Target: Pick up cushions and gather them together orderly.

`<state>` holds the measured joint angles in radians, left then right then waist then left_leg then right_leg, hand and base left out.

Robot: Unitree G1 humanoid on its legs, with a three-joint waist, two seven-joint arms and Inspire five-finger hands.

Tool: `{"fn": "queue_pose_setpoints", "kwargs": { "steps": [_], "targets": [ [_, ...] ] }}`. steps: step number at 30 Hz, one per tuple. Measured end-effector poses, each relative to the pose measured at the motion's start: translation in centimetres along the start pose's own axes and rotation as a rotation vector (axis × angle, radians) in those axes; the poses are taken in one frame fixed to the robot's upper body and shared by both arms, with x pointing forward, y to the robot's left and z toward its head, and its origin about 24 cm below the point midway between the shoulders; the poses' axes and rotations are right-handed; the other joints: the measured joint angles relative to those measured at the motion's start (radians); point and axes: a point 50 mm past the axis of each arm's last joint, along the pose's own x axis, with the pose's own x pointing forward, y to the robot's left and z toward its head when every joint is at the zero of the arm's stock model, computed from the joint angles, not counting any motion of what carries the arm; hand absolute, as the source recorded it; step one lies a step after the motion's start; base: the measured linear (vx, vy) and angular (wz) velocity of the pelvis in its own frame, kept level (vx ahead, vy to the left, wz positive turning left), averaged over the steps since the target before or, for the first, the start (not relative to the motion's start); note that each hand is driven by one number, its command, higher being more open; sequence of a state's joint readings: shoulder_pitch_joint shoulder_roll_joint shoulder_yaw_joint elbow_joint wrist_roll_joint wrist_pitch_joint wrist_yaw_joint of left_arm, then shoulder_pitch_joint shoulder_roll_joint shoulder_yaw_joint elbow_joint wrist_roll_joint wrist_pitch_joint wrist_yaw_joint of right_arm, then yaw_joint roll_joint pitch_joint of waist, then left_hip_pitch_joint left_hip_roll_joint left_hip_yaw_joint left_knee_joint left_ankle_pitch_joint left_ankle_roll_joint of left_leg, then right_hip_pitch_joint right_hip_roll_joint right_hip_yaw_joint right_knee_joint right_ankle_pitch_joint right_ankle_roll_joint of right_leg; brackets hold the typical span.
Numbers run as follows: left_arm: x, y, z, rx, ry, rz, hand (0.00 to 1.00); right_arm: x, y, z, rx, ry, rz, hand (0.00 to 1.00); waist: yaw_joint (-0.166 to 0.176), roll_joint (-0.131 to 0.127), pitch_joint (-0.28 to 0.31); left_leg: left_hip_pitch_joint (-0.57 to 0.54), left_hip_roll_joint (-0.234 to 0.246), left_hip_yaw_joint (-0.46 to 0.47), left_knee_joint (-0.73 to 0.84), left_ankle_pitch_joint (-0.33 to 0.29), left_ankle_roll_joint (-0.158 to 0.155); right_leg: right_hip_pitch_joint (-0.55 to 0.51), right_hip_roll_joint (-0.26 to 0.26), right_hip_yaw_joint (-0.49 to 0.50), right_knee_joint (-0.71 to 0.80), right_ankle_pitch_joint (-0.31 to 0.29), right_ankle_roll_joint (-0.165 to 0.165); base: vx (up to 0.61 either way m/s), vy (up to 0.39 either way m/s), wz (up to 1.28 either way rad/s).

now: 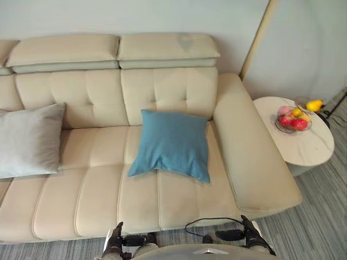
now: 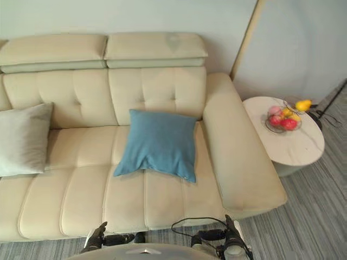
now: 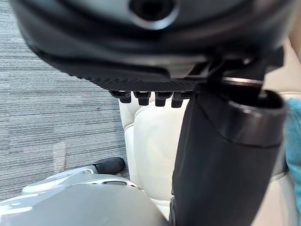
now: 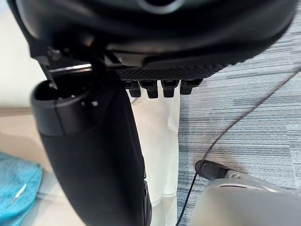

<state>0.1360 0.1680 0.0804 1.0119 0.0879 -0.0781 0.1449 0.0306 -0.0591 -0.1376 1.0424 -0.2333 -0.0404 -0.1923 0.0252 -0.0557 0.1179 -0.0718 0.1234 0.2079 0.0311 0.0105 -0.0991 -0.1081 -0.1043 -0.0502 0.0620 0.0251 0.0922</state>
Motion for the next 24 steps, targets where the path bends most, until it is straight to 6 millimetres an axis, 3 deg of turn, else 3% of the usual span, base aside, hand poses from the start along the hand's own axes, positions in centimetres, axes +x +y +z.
{"fn": "queue_pose_setpoints", "kwargs": {
  "steps": [1,3,4,5,7,8,10,11,12,13,14,15,18,22,24],
  "targets": [
    [0.5,0.2,1.7,-0.018,-0.041,0.013,1.00,0.0,0.5,0.6,0.012,-0.009,0.008,1.00,0.000,-0.003,0.029,-0.074,0.023,-0.008,0.134,-0.054,0.008,-0.035,0.009,0.000,0.043,0.007,0.004,-0.09,-0.004,-0.09],
    [0.8,-0.1,2.9,-0.035,-0.068,0.011,1.00,0.1,0.5,0.9,0.028,-0.012,0.006,1.00,0.003,0.010,0.038,-0.107,0.039,-0.021,0.200,-0.086,0.030,-0.031,0.019,0.003,0.032,0.037,0.031,-0.13,0.029,-0.04],
    [0.8,-0.7,3.9,-0.061,-0.100,0.006,1.00,0.1,0.5,1.3,0.050,-0.024,0.003,1.00,0.009,0.032,0.048,-0.121,0.062,-0.024,0.204,-0.082,0.030,-0.041,0.013,-0.006,0.113,-0.016,0.019,-0.12,0.028,0.13],
    [0.7,-1.0,4.4,-0.073,-0.120,0.002,1.00,0.1,0.7,1.4,0.064,-0.025,0.007,1.00,0.011,0.029,0.048,-0.122,0.057,-0.030,0.206,-0.079,0.031,-0.084,0.001,-0.009,0.292,-0.106,0.007,-0.06,-0.010,0.26],
    [0.6,-1.3,5.0,-0.090,-0.148,0.004,1.00,-0.2,1.6,1.4,0.076,-0.025,0.025,1.00,0.027,0.012,0.041,-0.124,0.032,-0.065,0.224,-0.069,0.029,-0.076,-0.017,0.012,0.588,-0.209,0.038,-0.01,-0.075,0.51],
    [0.6,-1.3,4.9,-0.093,-0.148,0.004,1.00,-0.2,2.0,1.5,0.079,-0.027,0.034,1.00,0.032,0.002,0.034,-0.129,0.021,-0.072,0.221,-0.056,0.026,-0.049,-0.017,0.024,0.569,-0.240,0.036,-0.06,-0.189,0.54],
    [0.5,-2.0,5.4,-0.124,-0.156,-0.003,1.00,-0.1,2.4,3.2,0.072,-0.085,0.047,1.00,0.050,-0.008,0.024,-0.196,0.006,-0.092,0.210,-0.003,0.017,0.002,-0.009,0.006,0.385,-0.322,-0.008,-0.13,-0.245,0.40],
    [0.5,-2.4,5.7,-0.128,-0.163,-0.010,1.00,0.0,2.4,3.7,0.070,-0.102,0.043,1.00,0.053,0.000,0.028,-0.214,0.008,-0.101,0.198,0.017,0.011,0.005,-0.002,-0.006,0.344,-0.331,-0.016,-0.15,-0.181,0.42],
    [0.5,-3.0,6.2,-0.133,-0.171,-0.025,1.00,0.2,2.0,4.5,0.072,-0.122,0.032,1.00,0.053,0.033,0.041,-0.241,0.015,-0.134,0.179,0.049,0.005,0.006,0.017,-0.040,0.303,-0.328,-0.025,-0.24,-0.188,0.77],
    [0.3,-4.3,6.5,-0.132,-0.172,-0.060,1.00,0.4,1.5,4.4,0.076,-0.117,0.017,1.00,0.046,0.069,0.057,-0.249,0.024,-0.168,0.127,0.116,0.002,0.006,0.034,-0.092,0.301,-0.314,-0.038,-0.30,-0.201,1.22],
    [0.2,-4.8,6.4,-0.116,-0.172,-0.083,1.00,0.4,1.5,3.5,0.087,-0.074,0.016,1.00,0.047,0.076,0.057,-0.228,0.025,-0.173,0.031,0.228,-0.008,0.006,0.042,-0.145,0.310,-0.313,-0.058,-0.40,-0.249,1.38],
    [0.2,-4.7,6.7,-0.115,-0.179,-0.085,1.00,0.3,1.5,2.9,0.092,-0.051,0.007,1.00,0.044,0.066,0.062,-0.223,0.020,-0.168,-0.004,0.278,-0.011,0.004,0.032,-0.190,0.309,-0.308,-0.085,-0.28,-0.174,1.08],
    [0.2,-4.5,6.8,-0.120,-0.182,-0.077,1.00,0.0,0.9,1.6,0.150,-0.014,-0.043,1.00,0.032,0.035,0.067,-0.211,-0.008,-0.114,0.268,0.017,0.016,-0.013,-0.015,-0.254,0.333,-0.294,-0.108,-0.20,-0.086,0.72],
    [0.2,-4.8,6.5,-0.134,-0.168,-0.079,1.00,-0.2,0.7,0.6,0.205,0.024,-0.055,1.00,0.022,0.040,0.063,-0.091,0.026,-0.105,0.326,-0.155,-0.002,-0.038,-0.029,-0.277,0.336,-0.261,-0.092,-0.13,0.074,0.27],
    [0.1,-5.0,6.3,-0.128,-0.162,-0.087,1.00,-0.2,0.6,0.3,0.231,0.036,-0.063,1.00,0.019,0.041,0.057,-0.043,0.024,-0.101,0.266,-0.174,-0.010,-0.041,-0.030,-0.273,0.328,-0.245,-0.072,-0.15,0.175,-0.01]
  ]
}}
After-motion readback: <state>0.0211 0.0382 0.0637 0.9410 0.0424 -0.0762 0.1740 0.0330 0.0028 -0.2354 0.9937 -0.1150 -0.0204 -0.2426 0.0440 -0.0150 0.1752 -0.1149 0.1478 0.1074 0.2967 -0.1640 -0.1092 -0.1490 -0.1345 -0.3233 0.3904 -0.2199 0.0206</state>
